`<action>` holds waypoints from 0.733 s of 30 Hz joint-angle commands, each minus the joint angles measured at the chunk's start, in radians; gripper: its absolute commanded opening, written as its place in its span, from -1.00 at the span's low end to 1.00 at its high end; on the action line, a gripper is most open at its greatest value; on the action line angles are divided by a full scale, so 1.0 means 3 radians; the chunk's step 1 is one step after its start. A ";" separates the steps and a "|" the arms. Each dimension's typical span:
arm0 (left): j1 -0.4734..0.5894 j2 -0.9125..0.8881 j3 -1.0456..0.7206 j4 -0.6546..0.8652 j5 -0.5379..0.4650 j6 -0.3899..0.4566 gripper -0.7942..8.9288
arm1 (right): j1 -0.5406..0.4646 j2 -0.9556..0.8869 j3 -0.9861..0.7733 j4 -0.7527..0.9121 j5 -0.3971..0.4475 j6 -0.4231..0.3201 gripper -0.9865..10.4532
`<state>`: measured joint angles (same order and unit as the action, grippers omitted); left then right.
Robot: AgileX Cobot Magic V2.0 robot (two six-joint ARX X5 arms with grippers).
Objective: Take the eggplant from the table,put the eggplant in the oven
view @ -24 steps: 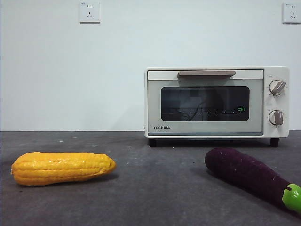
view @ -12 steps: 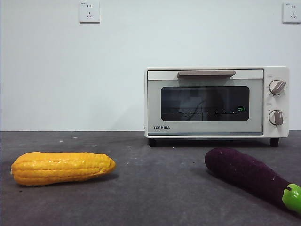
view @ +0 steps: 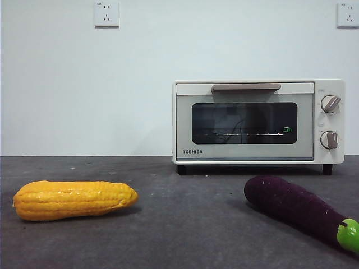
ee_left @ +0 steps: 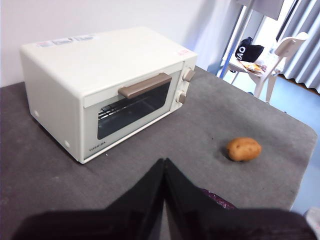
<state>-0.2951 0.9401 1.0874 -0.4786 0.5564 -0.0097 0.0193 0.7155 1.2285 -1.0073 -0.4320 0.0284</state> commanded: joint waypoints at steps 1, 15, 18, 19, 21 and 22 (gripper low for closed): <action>-0.0042 0.0038 0.0010 0.0038 0.0004 0.0047 -0.85 | 0.0004 0.0032 0.0014 -0.0046 -0.0053 -0.0023 -0.11; -0.0249 0.0354 0.0011 0.0399 0.0003 0.0043 -0.85 | 0.0004 0.0067 0.0014 -0.0239 -0.0103 -0.0020 0.18; -0.0306 0.0526 0.0092 0.0440 -0.0033 0.0045 -0.85 | 0.0004 0.0067 0.0014 -0.0257 -0.0183 -0.0018 0.18; -0.0331 0.0612 0.0144 0.0448 -0.0050 0.0045 -0.85 | 0.0004 0.0067 0.0014 -0.0271 -0.0211 -0.0018 0.18; -0.0380 0.0786 0.0271 0.0454 -0.0097 0.0047 -0.85 | 0.0004 0.0067 0.0014 -0.0317 -0.0224 -0.0019 0.17; -0.0408 0.0893 0.0361 0.0454 -0.0126 0.0048 -0.85 | 0.0004 0.0069 0.0014 -0.0345 -0.0224 -0.0020 0.17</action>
<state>-0.4107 1.1900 1.1828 -0.3569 0.5224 -0.0078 0.0193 0.7364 1.2285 -1.1118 -0.4953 0.0269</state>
